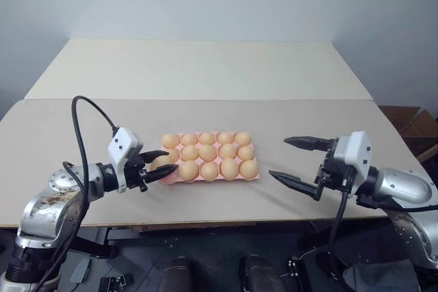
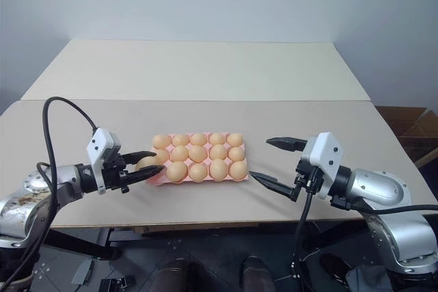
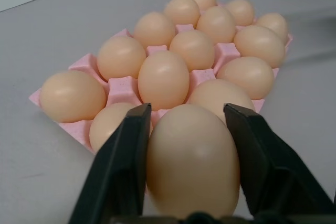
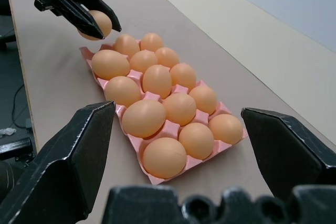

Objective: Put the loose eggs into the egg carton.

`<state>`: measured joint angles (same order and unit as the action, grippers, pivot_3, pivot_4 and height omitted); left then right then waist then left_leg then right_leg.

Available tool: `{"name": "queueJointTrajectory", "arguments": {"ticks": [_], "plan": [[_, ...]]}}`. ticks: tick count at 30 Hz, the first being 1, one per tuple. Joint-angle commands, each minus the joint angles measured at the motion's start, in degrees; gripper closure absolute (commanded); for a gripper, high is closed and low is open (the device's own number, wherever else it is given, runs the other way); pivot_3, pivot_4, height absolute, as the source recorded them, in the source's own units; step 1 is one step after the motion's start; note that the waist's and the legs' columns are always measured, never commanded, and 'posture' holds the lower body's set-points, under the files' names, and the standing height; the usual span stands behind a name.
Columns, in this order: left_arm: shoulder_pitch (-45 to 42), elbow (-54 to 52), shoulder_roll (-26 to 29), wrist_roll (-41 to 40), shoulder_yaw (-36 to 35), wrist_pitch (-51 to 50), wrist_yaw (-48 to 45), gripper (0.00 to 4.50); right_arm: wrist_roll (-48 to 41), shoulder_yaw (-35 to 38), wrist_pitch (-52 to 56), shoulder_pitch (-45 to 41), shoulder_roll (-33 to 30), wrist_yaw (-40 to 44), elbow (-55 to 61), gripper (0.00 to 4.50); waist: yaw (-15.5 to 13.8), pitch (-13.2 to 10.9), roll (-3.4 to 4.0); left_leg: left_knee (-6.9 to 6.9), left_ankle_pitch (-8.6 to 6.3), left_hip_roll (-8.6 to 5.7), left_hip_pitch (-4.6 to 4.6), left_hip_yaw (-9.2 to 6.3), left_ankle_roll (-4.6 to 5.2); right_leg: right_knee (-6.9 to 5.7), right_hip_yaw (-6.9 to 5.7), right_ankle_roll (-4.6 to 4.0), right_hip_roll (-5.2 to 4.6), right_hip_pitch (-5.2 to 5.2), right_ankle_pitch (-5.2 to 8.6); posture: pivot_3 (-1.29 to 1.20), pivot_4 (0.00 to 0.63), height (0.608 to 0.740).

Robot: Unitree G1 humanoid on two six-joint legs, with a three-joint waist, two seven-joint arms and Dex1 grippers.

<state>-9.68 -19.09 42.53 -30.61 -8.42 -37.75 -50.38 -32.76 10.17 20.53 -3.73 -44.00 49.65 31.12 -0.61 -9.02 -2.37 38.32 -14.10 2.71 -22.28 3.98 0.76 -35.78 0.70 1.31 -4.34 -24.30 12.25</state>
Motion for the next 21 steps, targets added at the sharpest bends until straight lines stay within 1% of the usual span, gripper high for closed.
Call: {"name": "queueJointTrajectory", "arguments": {"ticks": [1,3,4,6,10,12,13,15,17,19,21], "plan": [[-1.65,-0.03,-0.17,0.67,0.01,1.54,0.97,0.82,-0.72,1.36,-0.25,-0.28,0.15,-0.70,2.33,0.00,0.00,0.00,0.00,0.00,0.00,0.00,0.01,0.00,0.00,0.00,0.00,0.00,0.00,0.01,0.00,0.00,0.150,0.740],[-1.73,0.08,0.29,1.31,-0.63,2.13,1.41,0.17,-0.75,1.37,-0.22,-0.35,0.13,-0.82,2.34,0.00,0.03,0.00,0.00,0.00,0.00,0.00,0.02,-0.01,0.00,-0.01,0.00,0.00,0.01,0.02,0.00,0.00,0.150,0.740],[-1.64,-0.06,0.72,0.93,-1.58,2.16,1.14,0.01,-0.76,1.45,-0.24,-0.30,0.12,-0.82,2.36,0.00,0.09,0.00,0.00,0.00,0.00,0.00,0.03,0.00,0.00,-0.01,0.00,0.00,0.01,0.02,0.00,0.00,0.150,0.740],[-1.27,-0.58,1.87,-1.12,-4.93,1.25,0.24,0.01,-0.74,1.56,-0.27,-0.20,0.14,-0.89,2.44,0.00,0.16,0.00,0.00,0.00,0.00,0.01,0.03,0.00,0.00,-0.02,0.00,0.01,0.03,0.01,0.00,0.00,0.150,0.740],[1.16,-0.47,4.74,-3.30,-11.84,2.55,-2.76,0.01,-0.95,1.70,-0.52,-0.18,0.20,-0.58,2.29,0.00,0.49,0.00,0.00,-0.01,0.00,0.05,0.02,-0.01,0.00,-0.02,0.00,-0.01,0.04,-0.02,0.01,0.00,0.150,0.740],[3.90,0.57,6.54,-3.41,-16.32,4.03,-4.99,0.01,-0.88,1.63,-0.87,-0.69,0.14,0.01,1.27,0.00,0.66,0.00,0.00,-0.02,0.00,0.05,0.03,0.00,0.00,-0.02,0.00,-0.02,0.04,-0.02,0.02,0.00,0.150,0.740],[5.87,1.18,7.32,-2.16,-18.14,5.97,-5.73,0.01,-0.70,1.54,-1.19,-1.13,-0.07,0.59,0.49,0.00,0.67,0.00,0.01,-0.02,0.00,0.06,0.03,0.01,0.00,-0.02,0.00,-0.03,0.03,-0.03,0.03,0.00,0.150,0.740],[9.33,1.69,7.53,-0.39,-21.18,8.69,-5.63,0.01,-0.51,1.76,-1.72,-2.08,-0.48,1.72,-1.21,0.00,0.73,0.00,0.01,-0.02,0.00,0.06,0.05,0.03,0.00,0.00,0.00,-0.03,0.02,-0.03,0.05,0.00,0.150,0.740],[12.23,1.37,7.56,-0.96,-23.99,8.75,-5.94,0.01,-0.33,1.99,-1.95,-2.97,-0.81,2.49,-2.74,0.00,0.71,-0.01,0.01,-0.02,0.00,0.06,0.07,0.05,0.00,0.00,0.00,-0.08,0.00,-0.01,0.08,0.00,0.150,0.740],[16.44,-0.05,6.79,-2.41,-27.74,9.41,-7.49,0.01,0.00,2.00,-2.32,-3.76,-1.11,3.53,-4.31,0.00,0.69,0.00,0.01,-0.02,0.00,0.07,0.06,0.05,0.00,-0.01,0.00,-0.39,0.00,-0.02,0.27,0.00,0.150,0.740],[23.08,-3.12,5.86,-5.80,-33.10,8.54,-11.49,0.01,-0.18,1.86,-2.18,-4.60,-1.51,4.98,-6.01,0.00,0.76,0.00,0.01,-0.02,-0.01,0.10,0.06,0.06,-0.01,-0.01,0.00,-0.42,-0.01,-0.02,0.27,0.00,0.150,0.740]]}}
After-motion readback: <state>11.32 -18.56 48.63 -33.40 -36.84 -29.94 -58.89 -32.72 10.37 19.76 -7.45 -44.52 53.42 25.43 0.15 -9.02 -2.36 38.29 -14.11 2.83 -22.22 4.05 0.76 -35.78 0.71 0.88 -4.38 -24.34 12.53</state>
